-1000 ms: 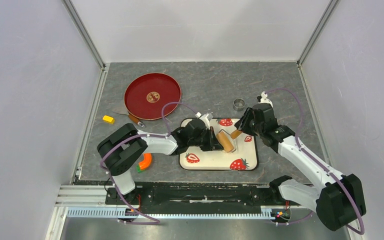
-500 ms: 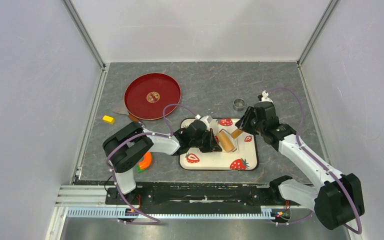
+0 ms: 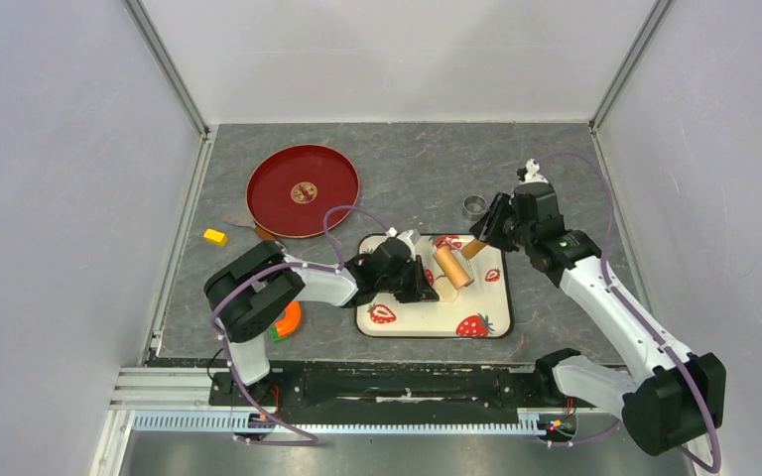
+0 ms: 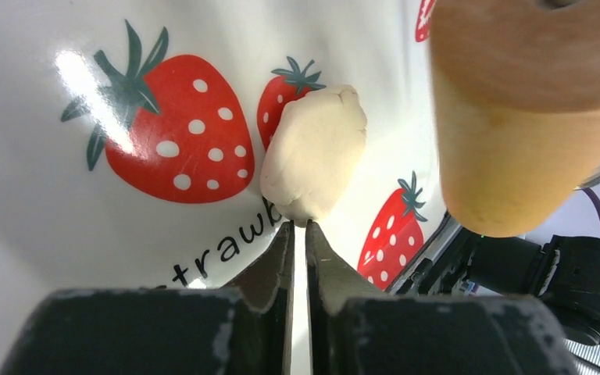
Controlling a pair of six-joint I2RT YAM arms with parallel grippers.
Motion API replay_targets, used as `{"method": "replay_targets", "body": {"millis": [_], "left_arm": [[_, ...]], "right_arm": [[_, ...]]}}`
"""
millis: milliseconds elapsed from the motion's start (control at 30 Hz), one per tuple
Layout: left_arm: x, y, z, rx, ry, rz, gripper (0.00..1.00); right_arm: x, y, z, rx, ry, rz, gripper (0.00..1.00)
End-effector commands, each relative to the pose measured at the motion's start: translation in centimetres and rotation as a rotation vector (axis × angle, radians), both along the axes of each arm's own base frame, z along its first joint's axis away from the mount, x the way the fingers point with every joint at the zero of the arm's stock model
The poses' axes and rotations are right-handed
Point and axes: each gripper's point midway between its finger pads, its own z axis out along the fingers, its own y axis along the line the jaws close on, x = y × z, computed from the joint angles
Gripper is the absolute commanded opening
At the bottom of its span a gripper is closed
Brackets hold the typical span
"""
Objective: Roll out the dumpling wrappers from the dough
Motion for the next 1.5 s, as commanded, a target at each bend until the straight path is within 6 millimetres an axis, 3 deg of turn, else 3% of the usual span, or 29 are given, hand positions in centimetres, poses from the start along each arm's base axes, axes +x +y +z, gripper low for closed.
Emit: {"method": "replay_targets", "body": {"millis": [0, 233, 300, 400, 667, 1200, 1333, 1467], "left_arm": [[1.0, -0.9, 5.6, -0.087, -0.124, -0.027, 0.19], [1.0, 1.0, 13.4, -0.196, -0.305, 0.011, 0.50], [0.8, 1.1, 15.1, -0.238, -0.342, 0.009, 0.54], [0.6, 0.5, 16.1, -0.273, -0.342, -0.009, 0.56], [0.1, -1.6, 15.0, -0.288, -0.320, -0.025, 0.58], [0.2, -1.9, 13.7, -0.200, -0.351, 0.013, 0.56], [0.1, -2.3, 13.2, -0.185, -0.350, 0.008, 0.48], [0.0, -2.1, 13.0, -0.177, -0.357, 0.005, 0.19]], "right_arm": [[1.0, 1.1, 6.2, 0.084, -0.139, 0.024, 0.00], [0.8, 1.2, 7.3, 0.129, -0.170, 0.003, 0.00], [0.6, 1.5, 7.2, 0.158, -0.168, 0.005, 0.00], [0.4, 2.1, 7.2, 0.202, -0.168, 0.008, 0.00], [-0.6, 3.7, 7.7, 0.291, -0.168, 0.026, 0.00], [-2.4, 5.7, 7.5, 0.385, -0.150, 0.060, 0.00], [-2.8, 6.2, 7.7, 0.402, -0.150, 0.074, 0.00], [-3.0, 6.2, 7.9, 0.412, -0.152, 0.073, 0.00]]}}
